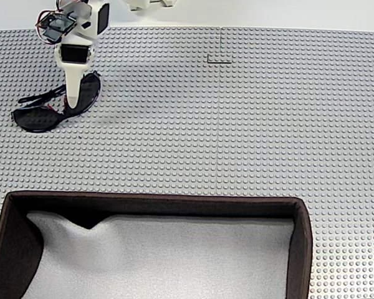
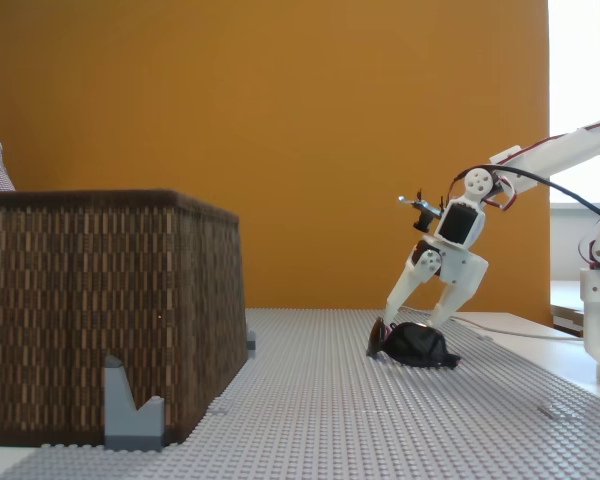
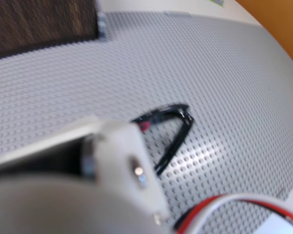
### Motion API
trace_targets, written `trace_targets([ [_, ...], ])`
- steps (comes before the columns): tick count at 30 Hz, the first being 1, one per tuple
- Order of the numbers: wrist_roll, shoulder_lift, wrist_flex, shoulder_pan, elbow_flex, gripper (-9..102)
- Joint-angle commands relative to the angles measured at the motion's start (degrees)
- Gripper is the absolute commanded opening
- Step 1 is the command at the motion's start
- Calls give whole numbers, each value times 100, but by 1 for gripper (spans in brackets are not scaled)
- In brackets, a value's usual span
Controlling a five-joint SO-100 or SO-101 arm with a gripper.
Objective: Grasp a glasses and put it in the bin.
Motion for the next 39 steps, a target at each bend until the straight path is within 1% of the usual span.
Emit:
trace_targets([
  [1, -9, 88, -105, 18, 26, 15],
  [3, -53, 53, -141, 44, 70, 12],
  [5, -123, 26, -220, 62, 114, 3],
  [6, -114, 26, -264, 88, 141, 3],
  [7, -132, 26, -264, 97, 158, 0],
  [13, -369, 44, -360, 70, 246, -1],
  [15, -272, 237, -580, -18, 9, -1],
  [21, -149, 1652, -1898, -290, -308, -1],
  [26, 475, 2707, -2654, -817, -1090, -1],
  [28, 483, 2856, -2733, -1055, -1354, -1],
  [33, 466, 2760, -2883, -1591, -1978, -1],
  [39, 202, 1749, -3199, -2153, -2839, -1],
])
